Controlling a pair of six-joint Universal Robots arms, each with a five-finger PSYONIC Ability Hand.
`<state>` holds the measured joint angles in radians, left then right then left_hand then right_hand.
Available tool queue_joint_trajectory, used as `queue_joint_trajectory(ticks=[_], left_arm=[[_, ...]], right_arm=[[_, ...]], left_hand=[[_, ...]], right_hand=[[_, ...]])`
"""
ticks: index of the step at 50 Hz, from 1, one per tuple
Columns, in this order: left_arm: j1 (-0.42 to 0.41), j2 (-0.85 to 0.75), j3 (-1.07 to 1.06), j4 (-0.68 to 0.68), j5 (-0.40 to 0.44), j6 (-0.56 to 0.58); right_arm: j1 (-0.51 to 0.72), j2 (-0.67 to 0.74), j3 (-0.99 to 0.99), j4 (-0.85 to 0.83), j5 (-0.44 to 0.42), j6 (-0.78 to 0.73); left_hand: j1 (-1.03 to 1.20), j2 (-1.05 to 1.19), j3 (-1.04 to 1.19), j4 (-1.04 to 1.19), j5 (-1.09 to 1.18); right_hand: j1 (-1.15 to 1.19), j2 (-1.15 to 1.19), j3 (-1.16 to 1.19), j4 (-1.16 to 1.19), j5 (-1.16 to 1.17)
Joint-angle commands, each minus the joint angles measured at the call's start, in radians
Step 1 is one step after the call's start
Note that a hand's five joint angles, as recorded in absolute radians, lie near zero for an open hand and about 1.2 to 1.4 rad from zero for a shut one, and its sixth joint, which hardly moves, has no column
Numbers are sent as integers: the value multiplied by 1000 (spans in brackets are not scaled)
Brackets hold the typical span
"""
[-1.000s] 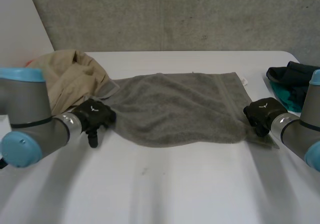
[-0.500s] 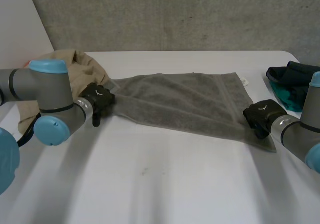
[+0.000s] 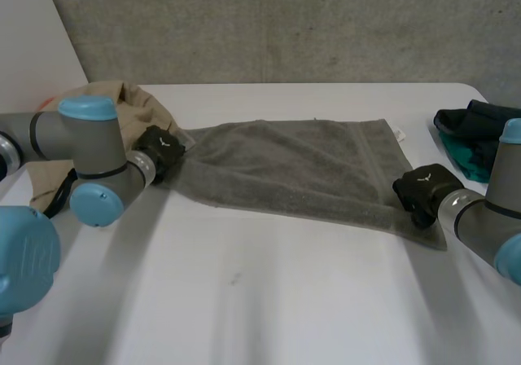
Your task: Fold the laundry.
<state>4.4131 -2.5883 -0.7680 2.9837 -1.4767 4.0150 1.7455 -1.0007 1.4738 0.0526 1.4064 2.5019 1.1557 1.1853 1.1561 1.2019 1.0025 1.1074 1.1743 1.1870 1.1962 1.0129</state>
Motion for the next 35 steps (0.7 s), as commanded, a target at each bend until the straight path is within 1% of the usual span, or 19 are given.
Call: queue_joint_trajectory(ticks=[1,3,6,7,9,10,13,14,16,17,19,21,23,26,29,30,33,35], left_arm=[[32,48,-33,-58,4,-1],[43,126,-110,-109,18,-20],[57,230,-210,-138,52,-56],[75,308,-280,-152,74,-86],[91,384,-354,-172,90,-119],[109,458,-428,-202,110,-144],[137,589,-567,-270,130,-175],[143,615,-598,-287,134,-177],[154,655,-658,-319,145,-168],[161,677,-709,-348,156,-148],[166,682,-750,-371,165,-116],[166,669,-795,-397,171,-56],[161,639,-809,-407,168,-4],[146,597,-788,-402,158,16],[121,548,-714,-402,135,-26],[106,534,-664,-401,127,-66],[82,514,-575,-396,115,-137],[57,495,-466,-376,101,-197]], right_arm=[[-7,-42,-13,44,-1,-3],[-9,-67,-23,82,-1,-11],[-11,-93,-29,133,-9,-29],[-11,-113,-33,174,-17,-53],[-14,-134,-36,220,-26,-87],[-20,-159,-40,278,-35,-133],[-32,-196,-41,370,-43,-208],[-44,-219,-37,454,-47,-272],[-55,-234,-32,530,-49,-328],[-66,-240,-23,612,-47,-391],[-75,-240,-12,683,-46,-454],[-81,-231,-6,737,-47,-520],[-78,-196,-3,716,-41,-526],[-70,-153,-12,682,-21,-508],[-66,-112,-44,647,17,-468],[-63,-99,-68,620,29,-431],[-54,-81,-110,557,34,-353],[-44,-53,-167,472,37,-270]], left_hand=[[241,211,240,194,219],[241,211,240,194,219],[241,211,240,194,219],[241,211,240,194,219],[241,211,240,194,219],[241,211,240,194,219],[241,211,240,194,219],[241,211,240,194,219],[241,211,240,194,219],[241,211,240,194,219],[241,211,240,194,219],[241,211,240,194,219],[241,211,240,194,219],[241,211,240,194,219],[241,211,240,194,219],[241,211,240,194,219],[241,211,240,194,219],[241,211,240,194,219]], right_hand=[[289,222,209,200,209],[289,222,209,200,209],[289,222,209,200,209],[289,222,209,200,209],[289,222,209,200,209],[289,222,209,200,209],[289,222,209,200,209],[289,222,209,200,209],[289,222,209,200,209],[289,222,209,200,209],[289,222,209,200,209],[289,222,209,200,209],[289,222,209,200,209],[289,222,209,200,209],[289,222,209,200,209],[289,222,209,200,209],[289,222,209,200,209],[289,222,209,200,209]])
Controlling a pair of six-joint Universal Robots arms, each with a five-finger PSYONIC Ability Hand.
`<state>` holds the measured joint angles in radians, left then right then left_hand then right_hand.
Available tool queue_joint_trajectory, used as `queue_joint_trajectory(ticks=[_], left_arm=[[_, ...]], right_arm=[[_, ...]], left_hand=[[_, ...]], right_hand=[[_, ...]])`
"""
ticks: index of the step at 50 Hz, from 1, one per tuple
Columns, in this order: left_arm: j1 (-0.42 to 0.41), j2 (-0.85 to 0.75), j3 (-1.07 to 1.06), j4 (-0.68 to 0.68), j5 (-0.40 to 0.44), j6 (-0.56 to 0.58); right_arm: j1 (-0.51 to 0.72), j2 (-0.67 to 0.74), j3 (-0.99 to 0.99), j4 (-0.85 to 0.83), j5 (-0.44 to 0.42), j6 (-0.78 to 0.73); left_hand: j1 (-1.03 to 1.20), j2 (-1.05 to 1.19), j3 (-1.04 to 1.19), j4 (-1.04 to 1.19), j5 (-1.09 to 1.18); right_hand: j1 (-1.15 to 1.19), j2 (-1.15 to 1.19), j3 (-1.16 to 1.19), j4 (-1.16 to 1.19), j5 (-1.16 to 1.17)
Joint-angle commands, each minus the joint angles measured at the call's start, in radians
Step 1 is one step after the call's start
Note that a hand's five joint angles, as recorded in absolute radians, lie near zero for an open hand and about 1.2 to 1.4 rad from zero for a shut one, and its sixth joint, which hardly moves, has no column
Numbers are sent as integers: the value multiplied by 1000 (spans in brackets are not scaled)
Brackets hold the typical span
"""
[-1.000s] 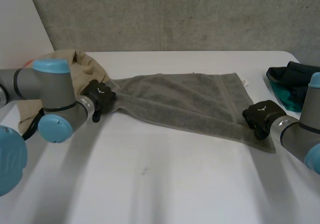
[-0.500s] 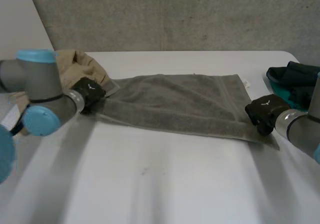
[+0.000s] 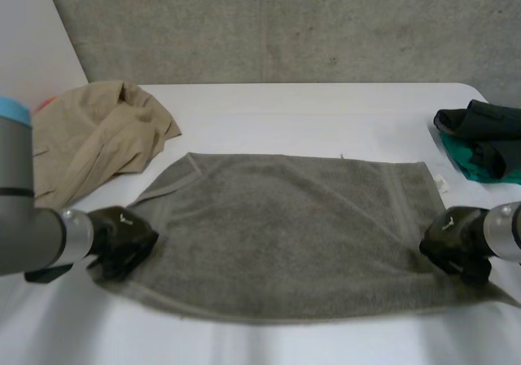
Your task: Fold the laundry.
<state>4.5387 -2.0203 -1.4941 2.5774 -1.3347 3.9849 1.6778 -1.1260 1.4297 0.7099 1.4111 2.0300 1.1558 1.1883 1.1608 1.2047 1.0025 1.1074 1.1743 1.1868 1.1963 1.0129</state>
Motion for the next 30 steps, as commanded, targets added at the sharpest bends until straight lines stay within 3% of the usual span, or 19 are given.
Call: queue_joint_trajectory(ticks=[1,6,9,14,19,30], left_arm=[[-76,-84,302,43,-47,-179],[-102,-189,593,101,-107,-248],[-124,-198,822,141,-89,-311],[-119,-124,1054,358,-84,-513],[-107,-68,1023,582,-130,-658],[-75,-77,715,552,-120,-581]], right_arm=[[26,81,-146,-211,35,229],[62,123,-313,-372,121,351],[83,117,-461,-525,195,420],[92,72,-647,-800,261,544],[106,72,-693,-880,232,613],[137,196,-693,-724,86,607]], left_hand=[[240,208,235,192,219],[240,208,235,192,219],[240,208,235,192,219],[240,208,235,192,219],[240,208,235,192,219],[240,208,235,192,219]], right_hand=[[289,222,209,200,209],[289,222,209,200,209],[289,222,209,200,209],[289,222,209,200,209],[289,222,209,200,209],[289,222,209,200,209]])
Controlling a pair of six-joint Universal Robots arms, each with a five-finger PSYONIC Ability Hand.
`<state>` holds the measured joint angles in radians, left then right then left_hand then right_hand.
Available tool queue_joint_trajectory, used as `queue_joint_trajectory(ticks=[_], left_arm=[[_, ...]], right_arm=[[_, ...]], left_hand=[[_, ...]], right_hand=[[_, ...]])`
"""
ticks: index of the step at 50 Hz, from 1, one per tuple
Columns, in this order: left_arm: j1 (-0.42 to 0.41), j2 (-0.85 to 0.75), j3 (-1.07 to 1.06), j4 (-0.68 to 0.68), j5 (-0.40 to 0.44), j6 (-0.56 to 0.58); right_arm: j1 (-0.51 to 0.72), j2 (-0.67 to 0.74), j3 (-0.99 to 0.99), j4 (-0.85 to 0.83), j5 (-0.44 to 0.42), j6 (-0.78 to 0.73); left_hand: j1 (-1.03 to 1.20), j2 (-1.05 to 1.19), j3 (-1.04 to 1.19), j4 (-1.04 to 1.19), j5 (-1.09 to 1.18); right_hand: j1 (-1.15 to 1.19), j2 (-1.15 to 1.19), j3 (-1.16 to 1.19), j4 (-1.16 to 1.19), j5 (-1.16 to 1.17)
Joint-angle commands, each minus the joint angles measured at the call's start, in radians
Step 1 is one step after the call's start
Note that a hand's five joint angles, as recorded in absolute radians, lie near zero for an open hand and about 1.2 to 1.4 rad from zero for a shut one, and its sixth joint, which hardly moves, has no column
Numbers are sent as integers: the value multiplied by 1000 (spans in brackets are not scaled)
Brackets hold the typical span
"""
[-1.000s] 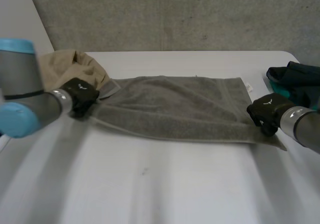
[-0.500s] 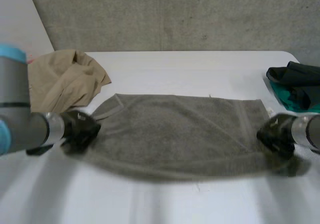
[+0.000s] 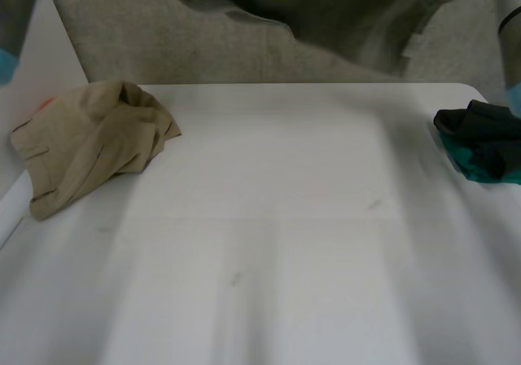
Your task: Fold the laundry.
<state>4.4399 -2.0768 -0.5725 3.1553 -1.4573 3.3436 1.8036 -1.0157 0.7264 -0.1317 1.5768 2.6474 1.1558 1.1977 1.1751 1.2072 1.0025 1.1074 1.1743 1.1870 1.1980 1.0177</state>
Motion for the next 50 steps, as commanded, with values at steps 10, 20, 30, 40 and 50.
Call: queue_joint_trajectory(ticks=[10,20,30,40,50], left_arm=[[12,-132,-449,-29,-8,111],[16,-111,-661,-136,-43,172],[78,213,-1003,-438,8,321],[104,258,-1156,-443,48,502],[59,12,-792,-319,-28,427]], right_arm=[[28,268,15,242,-127,-89],[-15,313,123,480,-119,-214],[-79,-42,487,773,-120,-463],[-104,-121,680,810,-104,-702],[-70,52,453,612,-57,-479]], left_hand=[[240,199,221,189,219],[240,199,221,189,219],[240,199,221,189,219],[240,199,221,189,219],[240,199,221,189,219]], right_hand=[[289,222,209,198,204],[289,222,209,198,204],[289,222,209,198,204],[289,222,209,198,204],[289,222,209,198,204]])
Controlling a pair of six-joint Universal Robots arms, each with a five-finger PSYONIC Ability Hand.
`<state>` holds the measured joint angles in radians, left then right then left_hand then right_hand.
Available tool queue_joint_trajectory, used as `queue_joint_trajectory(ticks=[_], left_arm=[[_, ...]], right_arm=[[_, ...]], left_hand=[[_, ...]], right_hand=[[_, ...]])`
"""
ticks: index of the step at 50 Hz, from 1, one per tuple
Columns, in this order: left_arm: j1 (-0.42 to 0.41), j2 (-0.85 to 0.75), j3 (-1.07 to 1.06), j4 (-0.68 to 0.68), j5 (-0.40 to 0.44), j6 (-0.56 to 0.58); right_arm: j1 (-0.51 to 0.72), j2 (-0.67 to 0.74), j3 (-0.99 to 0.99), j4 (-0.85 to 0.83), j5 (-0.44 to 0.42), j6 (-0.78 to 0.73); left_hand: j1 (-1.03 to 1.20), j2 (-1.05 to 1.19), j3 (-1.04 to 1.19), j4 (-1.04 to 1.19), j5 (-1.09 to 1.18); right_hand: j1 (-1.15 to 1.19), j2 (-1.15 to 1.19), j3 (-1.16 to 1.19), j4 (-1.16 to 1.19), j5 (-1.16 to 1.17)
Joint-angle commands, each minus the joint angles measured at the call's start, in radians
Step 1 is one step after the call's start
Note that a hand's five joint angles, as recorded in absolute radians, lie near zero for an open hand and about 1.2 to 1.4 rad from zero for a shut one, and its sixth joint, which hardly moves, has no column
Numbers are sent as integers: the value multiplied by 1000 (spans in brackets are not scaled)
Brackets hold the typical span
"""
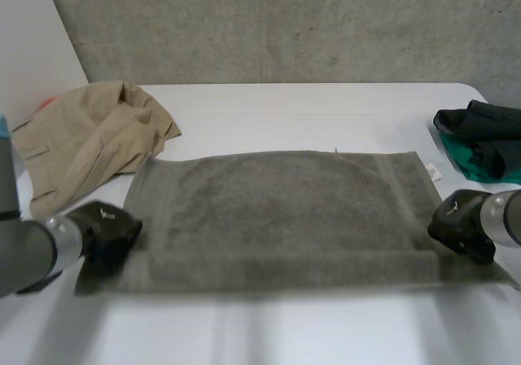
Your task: Fold the laundry.
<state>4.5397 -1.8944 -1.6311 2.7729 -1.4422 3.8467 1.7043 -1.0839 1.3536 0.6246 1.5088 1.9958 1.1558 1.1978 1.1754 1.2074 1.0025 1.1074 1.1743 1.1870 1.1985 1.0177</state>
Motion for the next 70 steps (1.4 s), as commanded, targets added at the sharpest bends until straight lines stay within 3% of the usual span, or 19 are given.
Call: queue_joint_trajectory(ticks=[1,7,16,17,18,19,20,21,25,31,41,48,53,59,70], left_arm=[[-47,-190,299,65,-49,-96],[-93,-334,566,62,-104,-228],[-134,-546,898,48,-165,-271],[-137,-578,945,40,-170,-276],[-139,-590,967,33,-170,-276],[-140,-601,984,27,-170,-276],[-143,-614,997,19,-170,-276],[-152,-623,1016,2,-175,-271],[-171,-605,1021,-13,-178,-270],[-143,-502,938,-24,-178,-248],[-96,-250,579,2,-100,-118],[-91,-193,424,85,-43,-23],[-87,-242,424,171,-44,23],[-85,-301,445,157,-61,34],[-79,-166,393,116,-14,-12]], right_arm=[[35,137,-197,-164,10,194],[75,272,-356,-363,7,296],[109,444,-527,-566,30,296],[116,478,-563,-577,36,293],[121,498,-582,-577,37,293],[126,516,-600,-574,39,291],[130,530,-616,-565,48,288],[139,556,-642,-531,68,282],[133,562,-675,-435,102,287],[107,474,-643,-315,77,363],[43,280,-472,-210,-111,422],[12,213,-397,-184,-144,423],[9,225,-370,-195,-154,416],[3,268,-364,-252,-156,400],[8,383,-419,-500,-157,400]], left_hand=[[240,198,221,189,219],[240,198,221,189,219],[240,198,221,189,219],[240,198,221,189,219],[240,198,221,189,219],[40,-2,21,-11,19],[-311,-353,-330,-362,-332],[-927,-969,-947,-979,-949],[-981,-1023,-1001,-1033,-1002],[-981,-1023,-1001,-1033,-1002],[-981,-1023,-1001,-1033,-1002],[-981,-1023,-1001,-1033,-1002],[-981,-1023,-1001,-1033,-1002],[-981,-1023,-1001,-1033,-1002],[-951,-993,-971,-1003,-972]], right_hand=[[289,222,209,198,204],[289,222,209,198,204],[289,222,209,198,204],[114,47,34,23,29],[-202,-268,-281,-293,-286],[-527,-594,-607,-618,-612],[-821,-888,-901,-912,-906],[-933,-1000,-1013,-1024,-1018],[-933,-1000,-1013,-1024,-1018],[-933,-1000,-1013,-1024,-1018],[-933,-1000,-1013,-1024,-1018],[-872,-939,-951,-963,-957],[-801,-868,-880,-892,-886],[-789,-856,-869,-880,-874],[-537,-604,-616,-628,-622]])
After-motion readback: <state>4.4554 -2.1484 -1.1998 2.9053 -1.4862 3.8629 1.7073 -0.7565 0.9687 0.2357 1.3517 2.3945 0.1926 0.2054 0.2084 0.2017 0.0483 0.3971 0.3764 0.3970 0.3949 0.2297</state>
